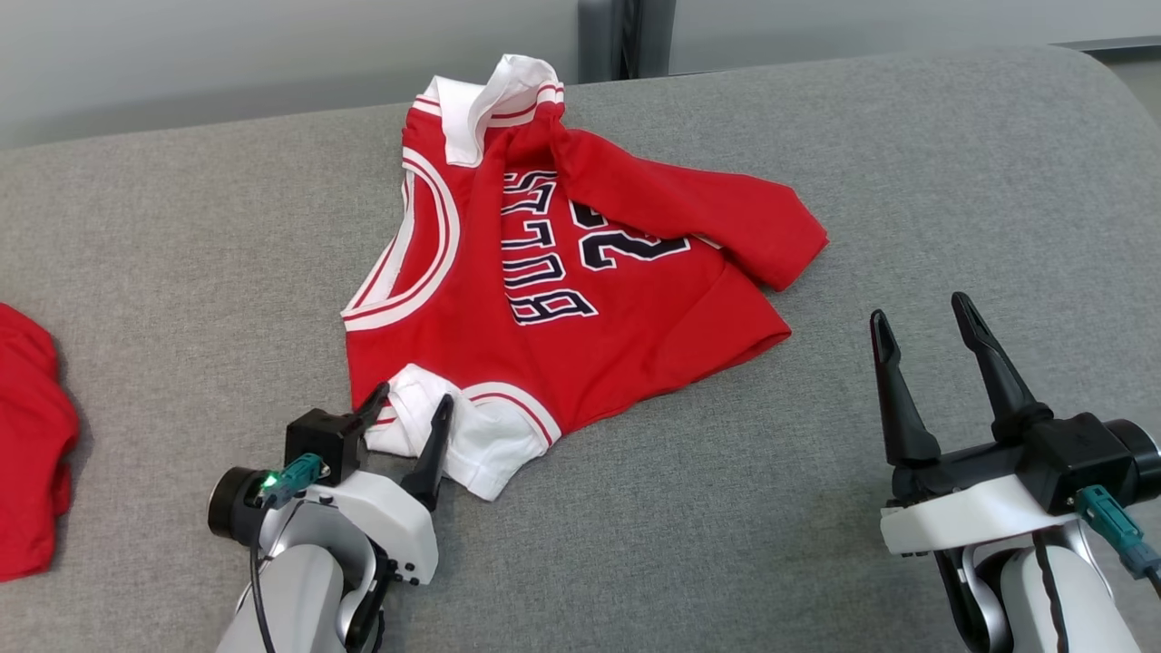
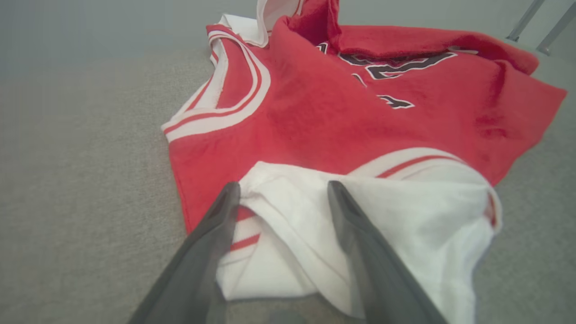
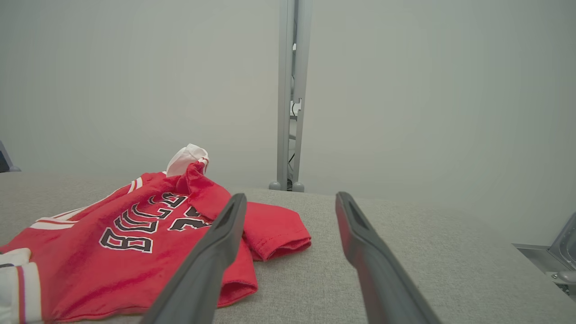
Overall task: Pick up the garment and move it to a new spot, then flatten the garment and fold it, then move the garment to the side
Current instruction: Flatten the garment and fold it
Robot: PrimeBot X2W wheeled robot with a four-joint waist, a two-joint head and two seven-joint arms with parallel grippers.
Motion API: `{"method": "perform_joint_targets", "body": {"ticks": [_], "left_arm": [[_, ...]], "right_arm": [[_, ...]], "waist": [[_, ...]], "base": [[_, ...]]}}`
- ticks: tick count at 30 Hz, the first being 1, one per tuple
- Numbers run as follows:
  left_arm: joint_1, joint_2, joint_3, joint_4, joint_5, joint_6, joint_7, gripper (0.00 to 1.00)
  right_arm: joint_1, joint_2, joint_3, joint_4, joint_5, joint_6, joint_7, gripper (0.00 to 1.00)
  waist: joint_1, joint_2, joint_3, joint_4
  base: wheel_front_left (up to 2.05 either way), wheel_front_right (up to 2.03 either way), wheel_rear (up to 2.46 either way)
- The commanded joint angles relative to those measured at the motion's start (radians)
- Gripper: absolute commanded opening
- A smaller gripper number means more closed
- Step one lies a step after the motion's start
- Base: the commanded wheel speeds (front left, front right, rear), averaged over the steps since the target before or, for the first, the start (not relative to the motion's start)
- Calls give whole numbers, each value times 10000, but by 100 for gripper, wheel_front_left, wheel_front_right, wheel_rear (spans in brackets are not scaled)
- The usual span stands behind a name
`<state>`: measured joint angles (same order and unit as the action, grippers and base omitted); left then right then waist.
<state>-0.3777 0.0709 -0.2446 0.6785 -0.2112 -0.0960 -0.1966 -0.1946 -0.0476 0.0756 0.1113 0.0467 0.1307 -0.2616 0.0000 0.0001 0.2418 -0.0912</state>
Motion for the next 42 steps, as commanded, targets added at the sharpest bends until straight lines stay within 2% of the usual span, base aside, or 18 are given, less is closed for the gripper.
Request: {"method": "perform_joint_targets", "body": {"ticks": [1,2,3,8,12,21,30,33,41,42], "left_arm": [[-202,15,-24,44,-57,-50,1,77],[-219,6,-54,69,-109,-65,11,22],[-229,0,-85,90,-117,-77,23,0],[-241,38,-185,84,-197,-118,-24,0],[-244,82,10,-299,-280,115,-363,0],[255,145,815,-2487,-484,589,-678,0],[1749,248,1070,-3619,-662,812,-667,0],[2324,320,1043,-3755,-709,881,-446,0],[3260,286,138,-3463,-489,645,745,0],[3310,273,70,-3405,-482,667,891,3]], "right_arm": [[-55,-55,15,25,41,1,-46,100],[-62,-56,21,35,45,1,-46,100],[-69,-56,25,46,47,1,-46,100],[-51,-55,14,99,48,1,-46,100],[24,-55,-27,135,58,0,-46,100],[199,-55,-202,191,77,1,-46,100],[416,-55,-295,298,55,1,-46,100],[505,-53,-276,359,50,1,-46,100],[507,-58,-180,516,62,1,-46,100],[500,-58,-180,524,61,1,-46,100]], "waist": [[0,-1,-3,21],[0,-1,-7,35],[0,-1,-12,49],[0,-1,-116,146],[0,-1,-292,261],[0,-1,-849,780],[0,-1,-1213,1485],[0,-1,-1317,1734],[0,-1,-1443,2065],[0,-1,-1449,2075]], "base": [[0,0,0],[0,0,0],[0,0,0],[0,0,0],[0,0,0],[0,0,0],[0,0,0],[0,0,0],[0,0,0],[0,0,0]]}}
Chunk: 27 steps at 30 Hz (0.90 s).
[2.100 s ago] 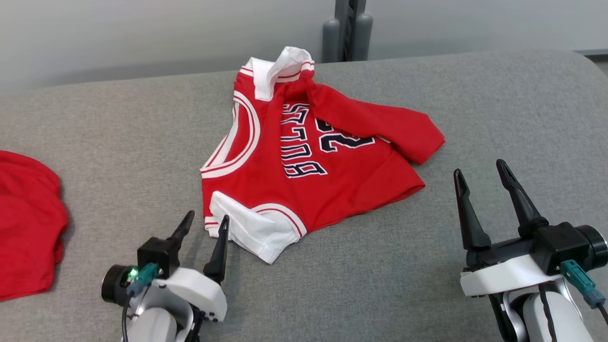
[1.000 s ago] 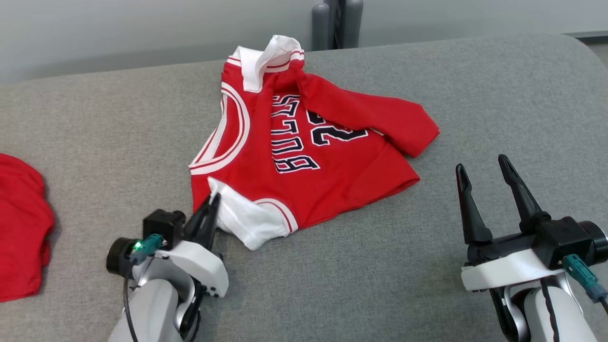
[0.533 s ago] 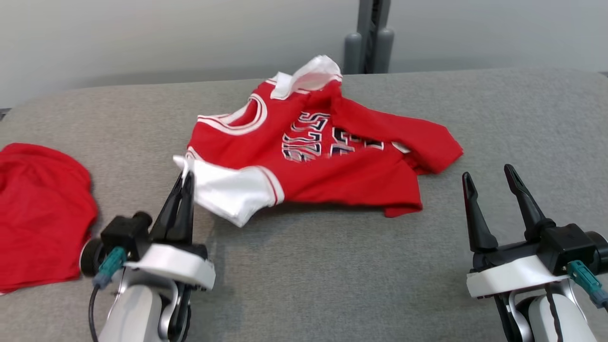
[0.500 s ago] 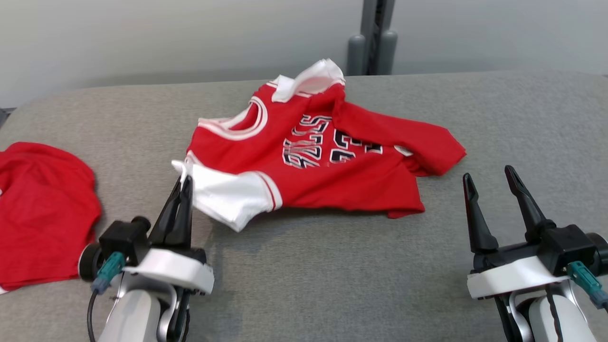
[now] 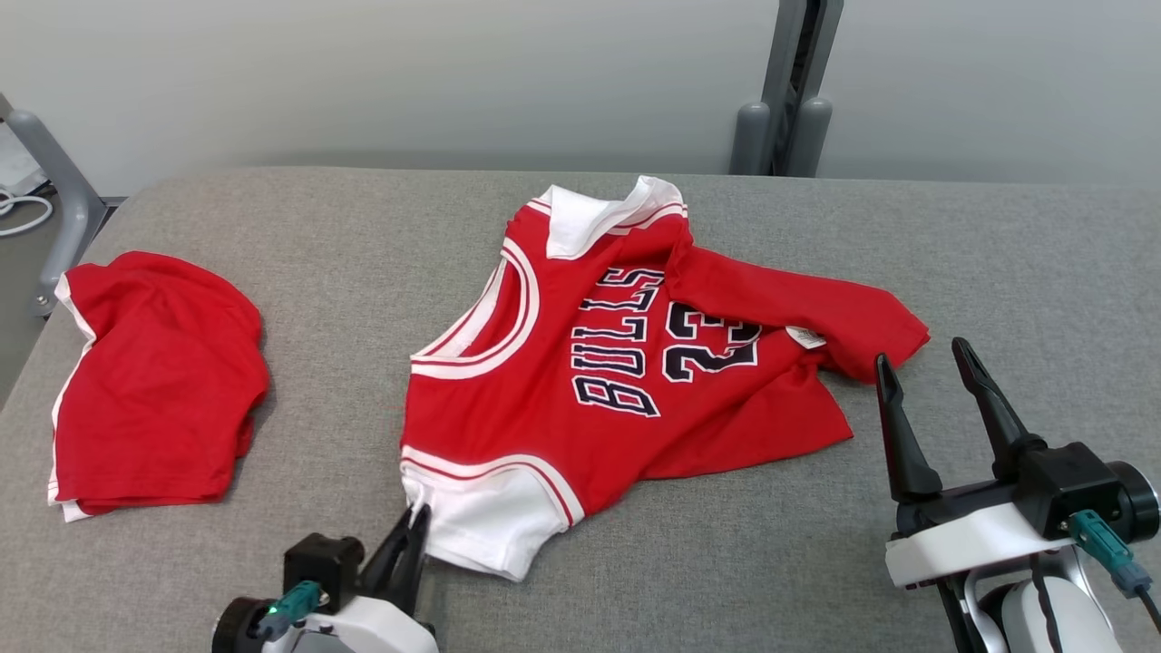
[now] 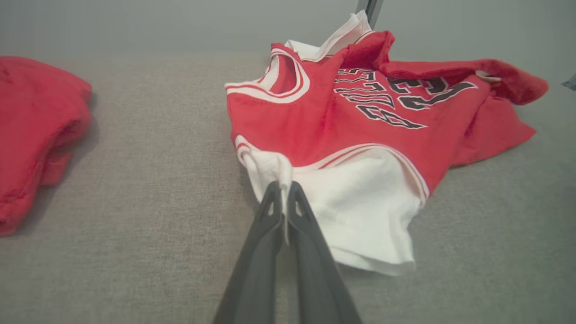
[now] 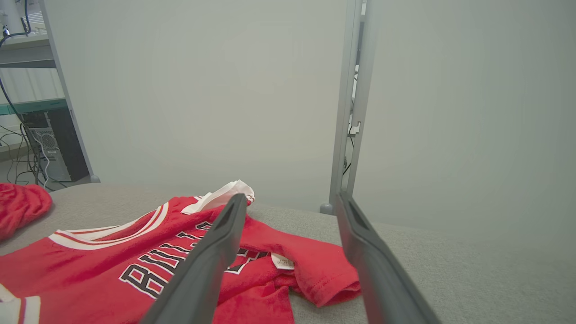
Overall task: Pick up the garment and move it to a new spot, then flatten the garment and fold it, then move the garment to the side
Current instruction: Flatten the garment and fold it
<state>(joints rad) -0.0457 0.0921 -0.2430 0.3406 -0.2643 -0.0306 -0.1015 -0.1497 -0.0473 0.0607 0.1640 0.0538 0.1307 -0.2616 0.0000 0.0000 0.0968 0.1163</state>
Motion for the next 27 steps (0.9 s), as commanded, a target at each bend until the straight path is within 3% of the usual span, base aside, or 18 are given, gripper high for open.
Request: {"method": "perform_joint_targets", "body": {"ticks": [1,2,8,14,27], "left_arm": [[51,57,-32,50,81,40,98,47],[80,54,-53,82,85,102,208,100],[-225,183,193,-194,173,572,123,100],[-717,127,791,-941,44,1187,-780,100],[-1099,-151,1007,-1840,271,1212,-1645,100]], "right_arm": [[44,-62,-22,5,-10,1,-46,100],[37,-60,-17,19,-9,1,-46,100],[10,-60,32,81,-8,0,-46,100],[-11,-57,-11,31,-6,1,-46,100],[14,-57,-84,-81,-90,1,-46,100]], "waist": [[0,0,-5,4],[0,0,-10,1],[0,0,-13,-133],[0,0,-24,-354],[0,0,19,-1068]], "base": [[0,0,0],[0,0,0],[0,0,0],[0,0,0],[0,0,0]]}}
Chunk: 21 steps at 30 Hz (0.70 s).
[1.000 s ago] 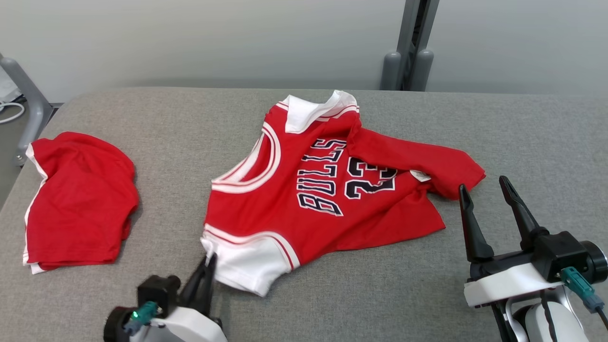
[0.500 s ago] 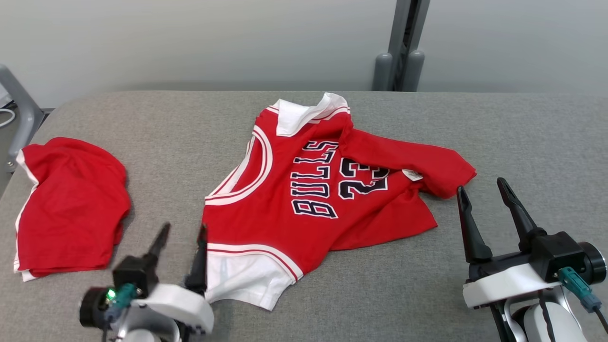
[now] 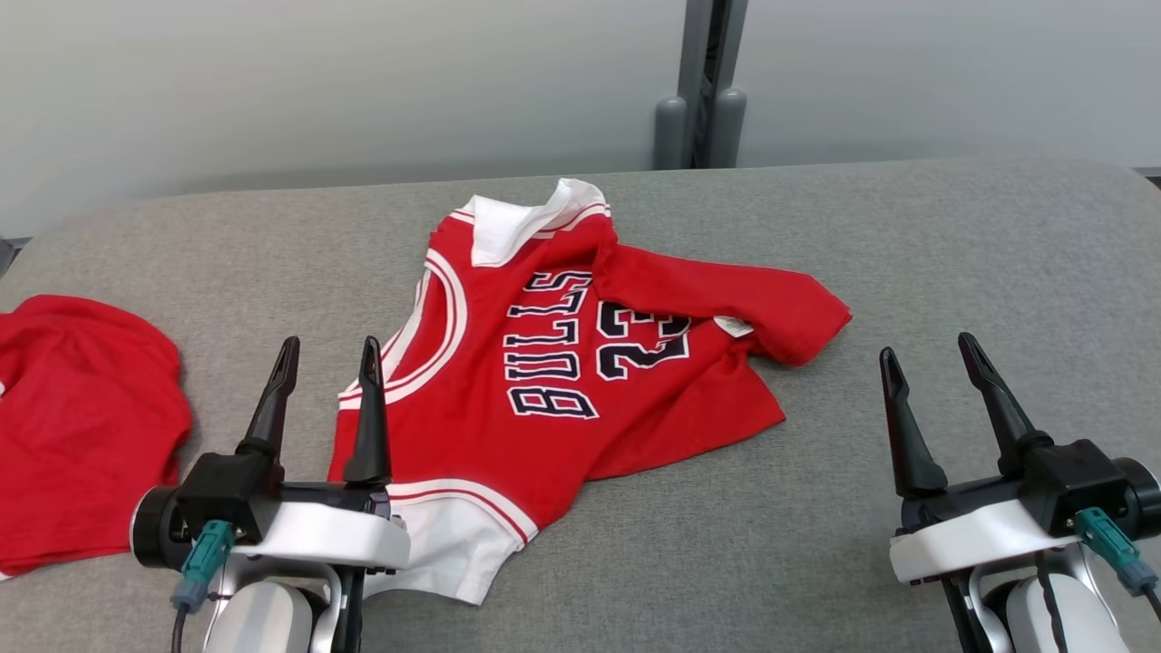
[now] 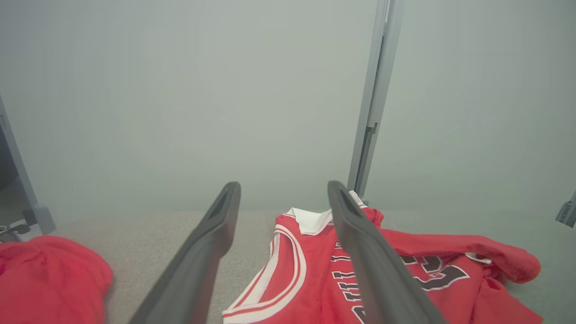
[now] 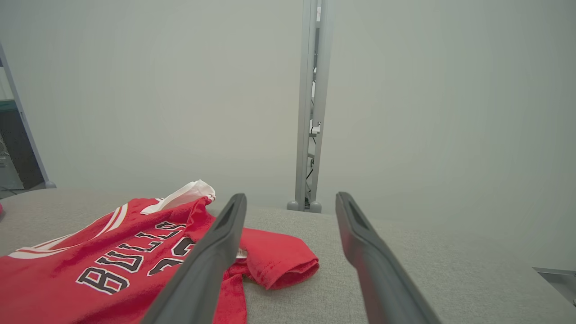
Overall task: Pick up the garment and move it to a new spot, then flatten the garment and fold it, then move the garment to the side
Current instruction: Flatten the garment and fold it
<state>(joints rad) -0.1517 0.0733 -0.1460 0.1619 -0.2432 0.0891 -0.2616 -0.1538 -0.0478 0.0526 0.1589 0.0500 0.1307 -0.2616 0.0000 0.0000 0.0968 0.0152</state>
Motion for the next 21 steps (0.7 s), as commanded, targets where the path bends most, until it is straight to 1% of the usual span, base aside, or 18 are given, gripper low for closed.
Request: {"method": "perform_joint_targets", "body": {"ticks": [1,3,7,13,14,15,18,21], "left_arm": [[40,-9,69,-134,142,34,-40,100],[254,-69,88,-156,257,33,-24,100],[411,-121,102,-125,490,-115,-27,100],[574,-193,153,-69,612,-256,-29,100],[546,-201,127,-59,651,-280,-29,100],[514,-202,98,-58,666,-283,-29,100],[426,-207,57,-24,633,-308,-30,100],[320,-210,-25,31,582,-319,-30,100]], "right_arm": [[84,-53,6,-26,-44,1,-46,100],[119,-54,-18,-34,-33,1,-46,100],[120,-53,-79,-33,3,1,-46,100],[142,-53,-145,-15,19,1,-46,100],[162,-53,-137,101,342,1,-46,100],[201,-58,-193,312,928,0,-45,100],[-46,-44,-37,1065,1725,1,-14,100],[-401,-52,190,1838,1997,1,255,100]], "waist": [[0,0,22,-111],[0,0,53,-205],[0,0,86,-299],[0,0,128,-247],[0,0,154,-186],[0,0,178,-147],[0,0,267,-27],[0,0,408,137]], "base": [[0,0,0],[0,0,0],[0,0,0],[0,0,0],[0,0,0],[0,0,0],[0,0,0],[0,0,0]]}}
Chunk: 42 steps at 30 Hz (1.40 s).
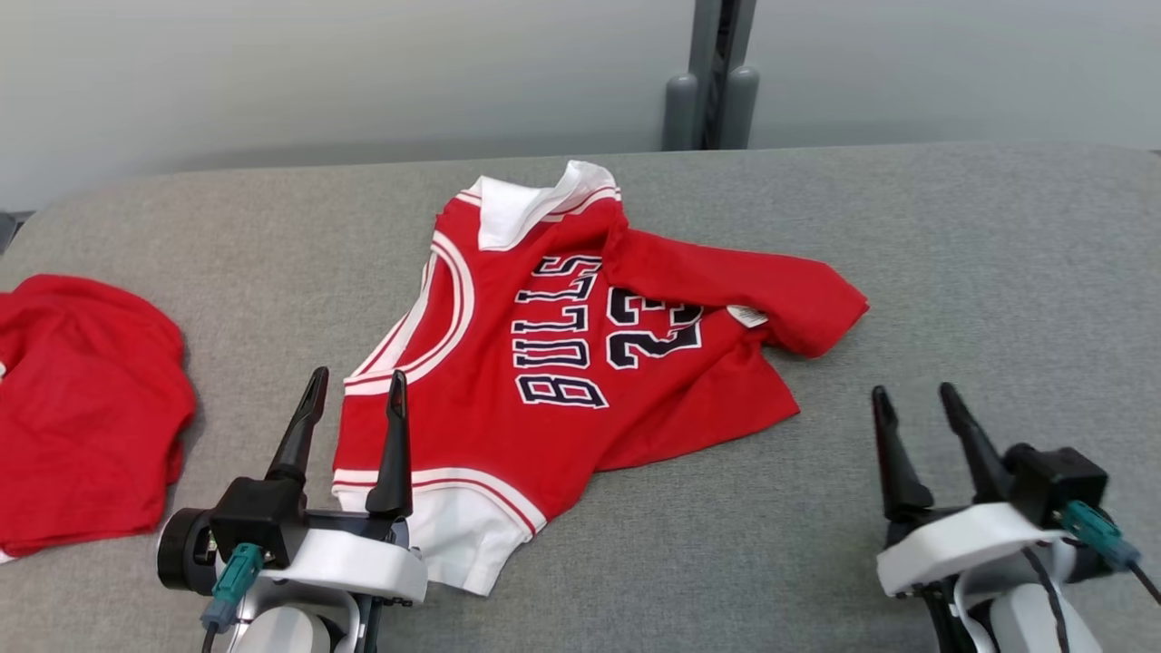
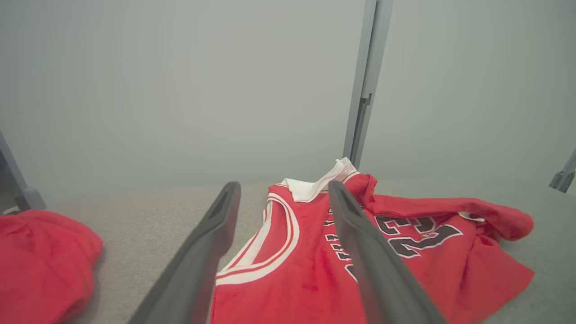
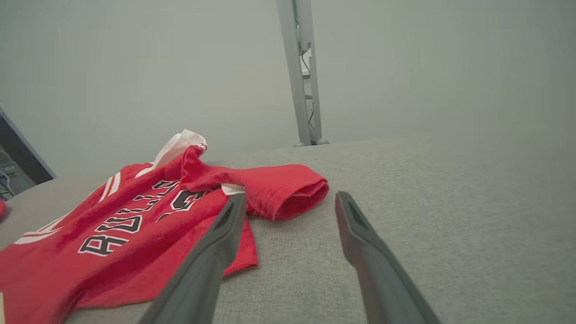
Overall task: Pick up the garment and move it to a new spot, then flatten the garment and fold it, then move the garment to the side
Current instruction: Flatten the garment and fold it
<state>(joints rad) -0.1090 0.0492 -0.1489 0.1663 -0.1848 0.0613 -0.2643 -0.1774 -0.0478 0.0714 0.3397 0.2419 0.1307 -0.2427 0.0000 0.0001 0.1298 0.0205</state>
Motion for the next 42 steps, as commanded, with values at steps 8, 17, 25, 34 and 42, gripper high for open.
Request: {"method": "perform_joint_targets", "body": {"ticks": [8,17,25,34,42], "left_arm": [[-357,31,-183,136,-67,-45,-2,100],[-559,30,-348,172,-203,35,-4,100],[-632,29,-397,201,-259,104,-4,100],[-486,29,-332,185,-233,157,-4,100],[-230,30,-377,151,-450,278,-4,100]], "right_arm": [[-1275,-64,747,1862,656,1,1112,100],[-2227,-61,792,3333,1138,1,1622,100],[-2769,-58,1187,4183,1493,1,1491,0],[-2977,-536,1586,4237,1315,1,458,0],[-3045,-1680,2031,3082,-608,0,1248,0]], "waist": [[0,-1,485,596],[0,-1,703,1036],[0,-1,783,1141],[0,-1,480,704],[0,-1,49,59]], "base": [[0,0,0],[0,0,0],[0,0,0],[0,0,0],[0,0,0]]}}
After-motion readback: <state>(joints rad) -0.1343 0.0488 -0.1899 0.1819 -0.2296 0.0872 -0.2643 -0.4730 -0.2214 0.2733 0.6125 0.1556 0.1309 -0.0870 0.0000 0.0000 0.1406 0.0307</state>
